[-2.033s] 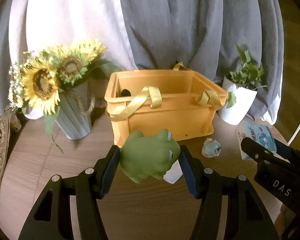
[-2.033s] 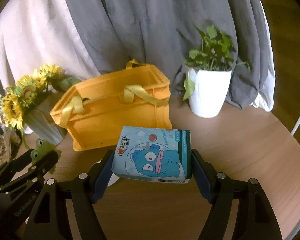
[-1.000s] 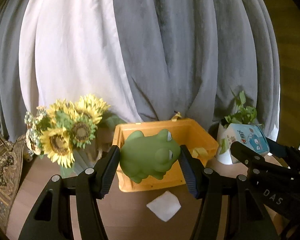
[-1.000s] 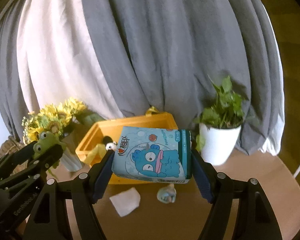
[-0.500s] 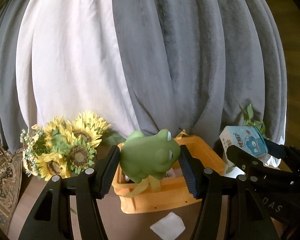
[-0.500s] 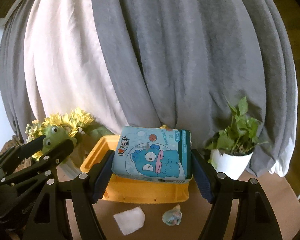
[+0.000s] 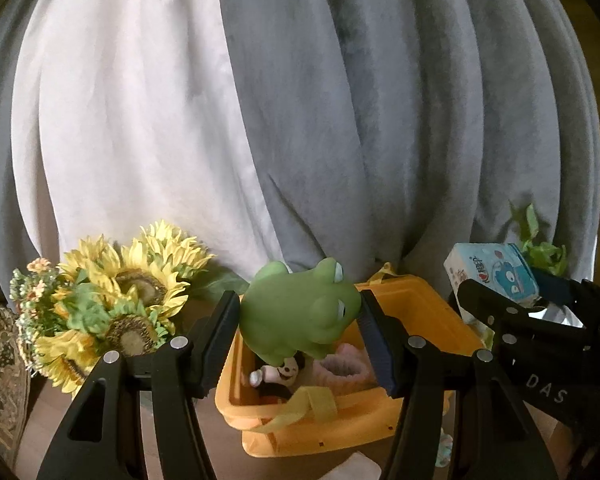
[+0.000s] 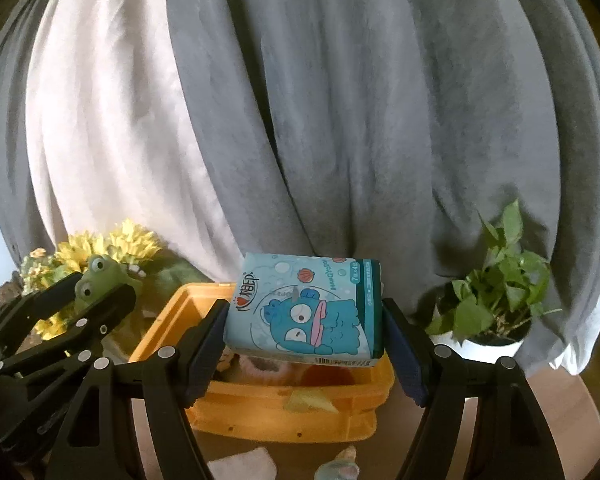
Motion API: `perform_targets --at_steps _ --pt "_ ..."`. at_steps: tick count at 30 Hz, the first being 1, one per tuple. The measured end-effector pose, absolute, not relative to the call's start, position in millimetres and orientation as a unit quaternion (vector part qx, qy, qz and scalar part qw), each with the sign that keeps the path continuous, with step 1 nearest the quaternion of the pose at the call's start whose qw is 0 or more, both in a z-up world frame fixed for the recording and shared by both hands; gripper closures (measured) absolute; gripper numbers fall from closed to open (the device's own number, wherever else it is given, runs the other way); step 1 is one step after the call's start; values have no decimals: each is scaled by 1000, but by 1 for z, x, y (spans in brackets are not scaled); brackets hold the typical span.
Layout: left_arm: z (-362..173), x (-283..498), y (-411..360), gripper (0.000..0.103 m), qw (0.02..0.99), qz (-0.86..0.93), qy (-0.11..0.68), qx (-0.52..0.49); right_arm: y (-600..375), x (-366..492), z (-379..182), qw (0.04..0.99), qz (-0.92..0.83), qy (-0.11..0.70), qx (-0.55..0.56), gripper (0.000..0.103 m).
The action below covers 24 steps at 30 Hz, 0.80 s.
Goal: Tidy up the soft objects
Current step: 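Lift the frog and blue box and carry them over the crate, then open both tools to drop the frog and blue box into the crate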
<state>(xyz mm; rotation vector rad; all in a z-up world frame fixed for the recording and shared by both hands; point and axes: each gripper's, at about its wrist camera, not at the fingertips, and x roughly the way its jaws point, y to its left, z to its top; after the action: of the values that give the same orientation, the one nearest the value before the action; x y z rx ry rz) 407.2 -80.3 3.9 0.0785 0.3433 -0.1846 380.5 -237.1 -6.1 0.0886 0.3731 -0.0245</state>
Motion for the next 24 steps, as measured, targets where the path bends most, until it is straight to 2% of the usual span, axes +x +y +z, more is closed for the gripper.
perform_targets --at_steps 24 --pt "-65 509 -97 44 960 -88 256 64 -247 499 -64 960 -7 280 18 28"
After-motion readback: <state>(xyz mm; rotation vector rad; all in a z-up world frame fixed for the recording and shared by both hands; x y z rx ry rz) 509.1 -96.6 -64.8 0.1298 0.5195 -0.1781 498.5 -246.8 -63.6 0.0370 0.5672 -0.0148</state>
